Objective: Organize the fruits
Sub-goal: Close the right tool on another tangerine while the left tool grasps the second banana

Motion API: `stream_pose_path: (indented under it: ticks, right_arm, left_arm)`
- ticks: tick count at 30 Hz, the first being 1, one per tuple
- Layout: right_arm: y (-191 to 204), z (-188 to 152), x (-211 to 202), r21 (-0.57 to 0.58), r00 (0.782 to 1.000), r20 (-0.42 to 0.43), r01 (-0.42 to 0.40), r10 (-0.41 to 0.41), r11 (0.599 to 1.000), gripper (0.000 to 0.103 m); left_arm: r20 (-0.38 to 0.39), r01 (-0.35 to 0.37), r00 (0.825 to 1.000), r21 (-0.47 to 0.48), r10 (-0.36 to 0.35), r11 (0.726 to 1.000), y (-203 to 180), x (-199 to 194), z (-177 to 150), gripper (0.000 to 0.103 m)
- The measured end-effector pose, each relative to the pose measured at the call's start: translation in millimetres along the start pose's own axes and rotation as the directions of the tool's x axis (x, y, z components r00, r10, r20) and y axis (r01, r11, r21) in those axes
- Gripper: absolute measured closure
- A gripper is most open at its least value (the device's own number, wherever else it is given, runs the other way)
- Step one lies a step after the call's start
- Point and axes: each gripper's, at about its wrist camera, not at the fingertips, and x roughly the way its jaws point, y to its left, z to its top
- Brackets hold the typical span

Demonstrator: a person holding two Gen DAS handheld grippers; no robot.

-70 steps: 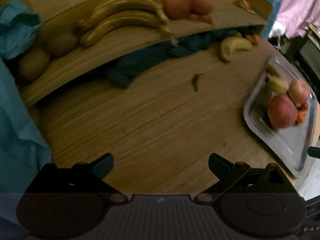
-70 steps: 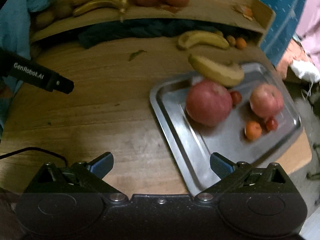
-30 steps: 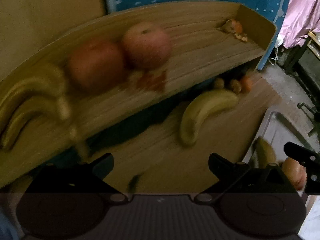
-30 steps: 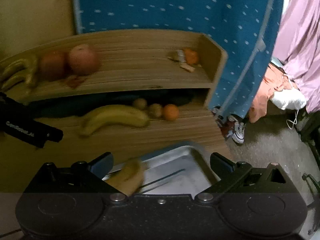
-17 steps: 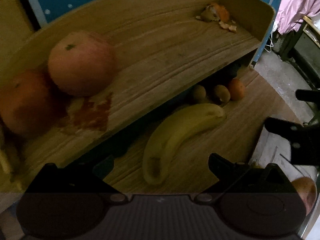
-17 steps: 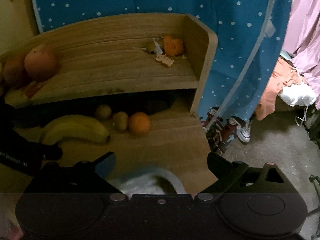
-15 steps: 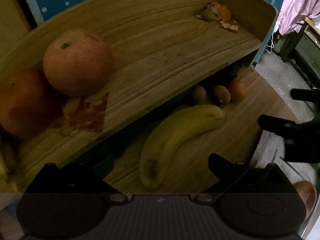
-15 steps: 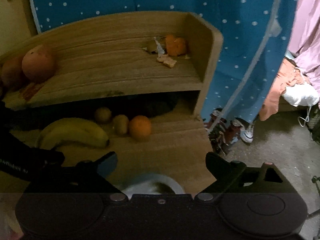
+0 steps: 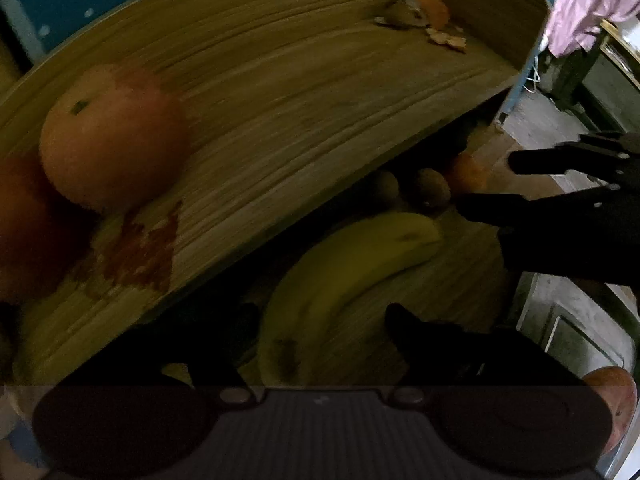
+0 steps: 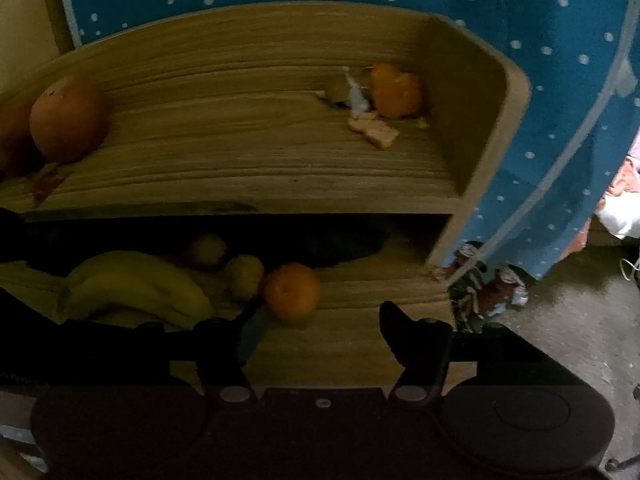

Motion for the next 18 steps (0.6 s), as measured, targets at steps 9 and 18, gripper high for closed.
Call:
stream_pose_path:
  ticks: [9,18]
  right_arm:
    - [9,2,11,-0.007,1.000,-0.002,-0.027,0.026,1.000,0.053]
    - [11,3,11,-0.007,0.999,0.005,-0.031,0.031,0.999,0.068]
  left_arm:
    - [-0.006,-0.056,0.998,0.057,0.056,0.997,-14,3,3,0.036]
    - [-0.041,-0.050,0.998,0.005,0.050,0.999,-15,-3,2,0.058]
